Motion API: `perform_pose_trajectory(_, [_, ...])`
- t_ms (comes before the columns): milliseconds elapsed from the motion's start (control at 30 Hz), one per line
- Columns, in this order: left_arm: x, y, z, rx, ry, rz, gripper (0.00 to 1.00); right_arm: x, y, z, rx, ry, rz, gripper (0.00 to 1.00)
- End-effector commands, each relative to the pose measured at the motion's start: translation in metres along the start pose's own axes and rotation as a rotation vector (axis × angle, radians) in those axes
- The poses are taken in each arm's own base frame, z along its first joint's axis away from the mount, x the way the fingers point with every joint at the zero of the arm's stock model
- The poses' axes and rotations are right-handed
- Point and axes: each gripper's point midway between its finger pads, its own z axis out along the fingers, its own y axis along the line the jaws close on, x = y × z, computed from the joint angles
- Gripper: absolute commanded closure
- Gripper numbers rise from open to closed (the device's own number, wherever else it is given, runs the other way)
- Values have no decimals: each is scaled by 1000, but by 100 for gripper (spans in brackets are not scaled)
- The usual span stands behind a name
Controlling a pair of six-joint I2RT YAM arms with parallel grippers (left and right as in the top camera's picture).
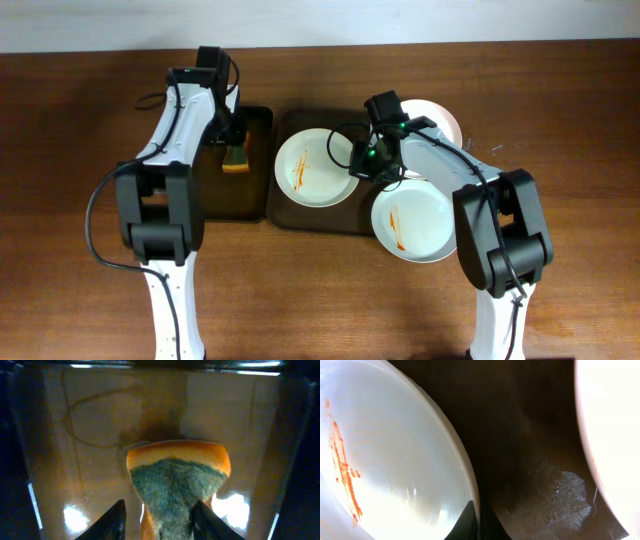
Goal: Clean dirty plates on tray and stack at the side
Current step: 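Grasp sponge with left gripper and lift it toward the plate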
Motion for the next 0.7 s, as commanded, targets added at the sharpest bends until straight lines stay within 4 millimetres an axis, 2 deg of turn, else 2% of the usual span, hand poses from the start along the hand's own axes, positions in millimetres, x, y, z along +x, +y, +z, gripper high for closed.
perform_pose_trajectory(0, [4,4,18,-30,34,-15,65,6,-3,8,20,22,4,96])
perform_pose_trajectory(67, [5,-2,18,-25,34,-4,71,6,-3,8,21,20,4,96])
perform_pose_trajectory(133, [5,-10,18,-24,34,11,71,6,-4,8,22,20,4,96])
perform_pose_trajectory(167, [5,-12,18,-23,34,16,67,5,-4,8,24,19,4,96])
perform_pose_trajectory(267, [-1,-10,6,-26,22,13,46,5,-4,8,24,19,4,96])
perform_pose_trajectory(367, [-3,-10,-1,-26,21,13,44,5,-4,8,24,19,4,96])
perform_pose_trajectory(467, [8,-11,6,-29,60,16,58,5,-4,8,24,19,4,96])
perform_pose_trajectory(600, [16,-9,23,-38,79,16,63,5,-4,8,24,19,4,96])
perform_pose_trajectory(633, [16,-9,24,-38,80,16,68,5,-4,8,24,19,4,96])
perform_pose_trajectory(667, [17,-9,25,-38,80,17,83,6,-4,8,24,19,4,96])
